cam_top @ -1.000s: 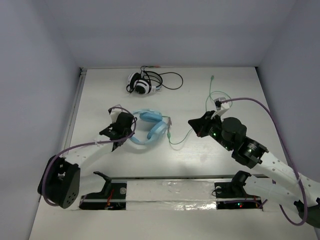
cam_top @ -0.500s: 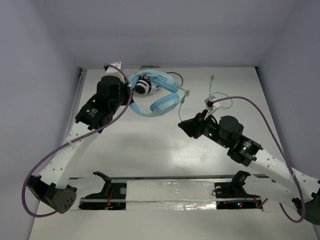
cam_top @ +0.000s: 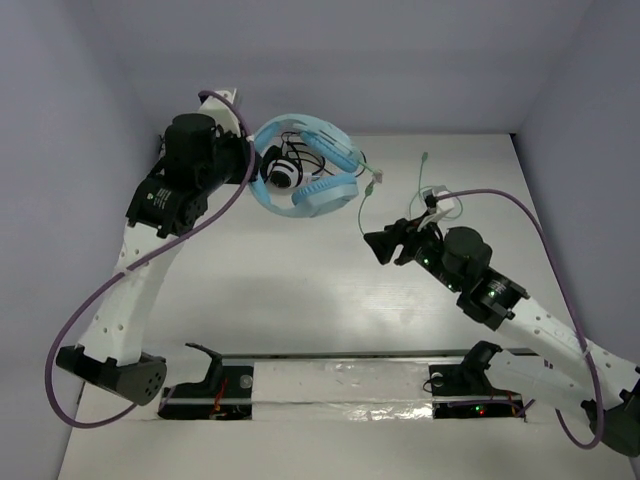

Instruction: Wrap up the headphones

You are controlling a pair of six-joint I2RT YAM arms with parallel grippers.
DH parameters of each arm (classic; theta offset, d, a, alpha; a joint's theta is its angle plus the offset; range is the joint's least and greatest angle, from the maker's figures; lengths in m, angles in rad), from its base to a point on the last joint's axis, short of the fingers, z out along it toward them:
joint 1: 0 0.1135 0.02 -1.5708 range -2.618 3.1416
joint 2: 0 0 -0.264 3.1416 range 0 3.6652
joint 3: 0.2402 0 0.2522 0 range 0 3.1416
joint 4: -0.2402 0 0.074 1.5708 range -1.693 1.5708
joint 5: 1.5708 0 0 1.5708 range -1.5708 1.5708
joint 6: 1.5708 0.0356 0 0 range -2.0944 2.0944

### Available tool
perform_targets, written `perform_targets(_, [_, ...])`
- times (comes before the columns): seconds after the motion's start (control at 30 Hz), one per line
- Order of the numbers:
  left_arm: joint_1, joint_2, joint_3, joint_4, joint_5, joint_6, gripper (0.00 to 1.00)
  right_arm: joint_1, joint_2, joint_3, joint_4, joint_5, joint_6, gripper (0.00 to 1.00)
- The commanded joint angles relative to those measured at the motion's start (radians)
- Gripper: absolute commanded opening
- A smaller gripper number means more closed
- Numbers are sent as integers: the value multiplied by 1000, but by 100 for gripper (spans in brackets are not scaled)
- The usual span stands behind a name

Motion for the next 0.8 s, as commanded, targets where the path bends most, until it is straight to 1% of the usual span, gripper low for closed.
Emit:
perform_targets(0.0, [39, 7, 111, 82, 161, -15, 0, -16, 3, 35, 8, 2, -63, 70])
perform_targets(0.13, [62, 44, 144, 76, 229, -18, 0, -39, 29, 24, 44, -73, -120, 76])
perform_targets(0.2, [71, 58, 161, 76, 266, -26, 0, -65, 46, 13, 84, -61, -131, 76])
perform_targets(0.3, [92, 69, 187, 77, 317, -46, 0, -143, 95, -1, 135, -167, -153, 76])
perform_targets(0.4, [102, 76, 227, 70, 343, -66, 0, -178, 158, 15, 149, -176, -168, 76])
perform_targets(0.47, [121, 96, 276, 53, 347, -76, 0, -192, 204, 25, 158, -266, -169, 76])
perform_targets(0.5, [122, 96, 296, 53, 355, -76, 0, -192, 204, 30, 162, -267, -169, 76])
perform_targets(0.57, [134, 119, 359, 42, 367, -90, 0, -192, 235, 27, 184, -335, -169, 73])
perform_targets(0.63, [143, 134, 402, 28, 380, -102, 0, -192, 245, 18, 202, -354, -165, 70])
perform_targets(0.7, [143, 154, 447, 27, 393, -110, 0, -192, 250, 13, 227, -386, -168, 65])
perform_targets(0.73, [152, 156, 450, 37, 401, -116, 0, -192, 255, 18, 228, -386, -166, 64])
perform_targets(0.77, [152, 162, 456, 42, 409, -124, 0, -192, 255, 21, 238, -323, -160, 63])
